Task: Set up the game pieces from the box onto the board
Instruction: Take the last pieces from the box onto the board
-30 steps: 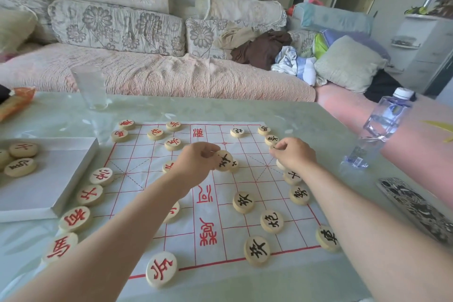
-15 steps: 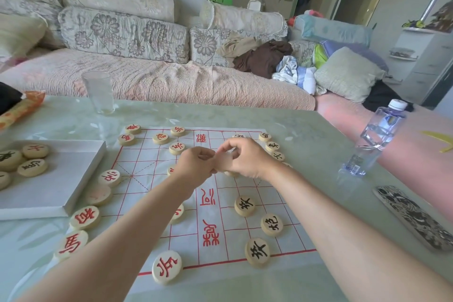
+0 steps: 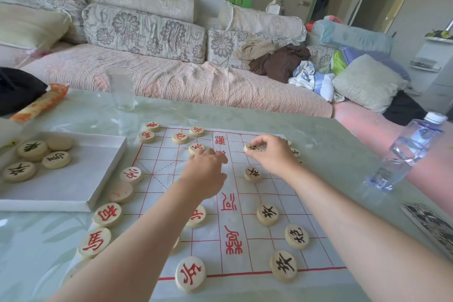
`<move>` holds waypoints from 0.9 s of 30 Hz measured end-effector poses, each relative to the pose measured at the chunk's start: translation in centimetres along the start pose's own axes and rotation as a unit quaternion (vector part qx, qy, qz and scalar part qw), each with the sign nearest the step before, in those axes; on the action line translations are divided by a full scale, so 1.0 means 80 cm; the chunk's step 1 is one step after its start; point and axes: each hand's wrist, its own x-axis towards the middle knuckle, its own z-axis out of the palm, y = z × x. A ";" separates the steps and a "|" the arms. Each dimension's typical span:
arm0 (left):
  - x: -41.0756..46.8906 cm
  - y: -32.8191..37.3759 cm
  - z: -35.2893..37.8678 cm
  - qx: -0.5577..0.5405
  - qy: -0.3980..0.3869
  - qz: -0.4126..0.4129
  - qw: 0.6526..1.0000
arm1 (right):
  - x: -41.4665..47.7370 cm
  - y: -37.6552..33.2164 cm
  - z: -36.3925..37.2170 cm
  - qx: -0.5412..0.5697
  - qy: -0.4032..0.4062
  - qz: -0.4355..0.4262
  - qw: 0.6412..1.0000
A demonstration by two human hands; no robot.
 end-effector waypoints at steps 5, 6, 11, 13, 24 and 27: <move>0.000 -0.009 0.008 0.073 -0.063 0.024 0.995 | 0.029 0.012 0.017 -0.053 -0.023 0.032 0.998; 0.001 -0.010 0.010 0.075 -0.071 0.021 0.994 | 0.032 0.011 0.019 -0.056 -0.027 0.032 0.998; 0.003 -0.016 0.012 0.074 -0.077 0.018 0.994 | 0.033 0.003 0.034 -0.089 -0.038 0.038 0.995; 0.002 -0.017 0.011 0.067 -0.076 0.017 0.995 | 0.030 0.002 0.037 -0.103 -0.037 0.042 0.993; -0.004 -0.051 -0.026 0.000 0.020 -0.016 1.000 | 0.009 -0.076 0.044 -0.050 -0.073 -0.038 0.995; -0.016 -0.080 -0.046 -0.001 0.046 -0.035 0.998 | -0.006 -0.125 0.057 -0.009 -0.104 -0.067 0.992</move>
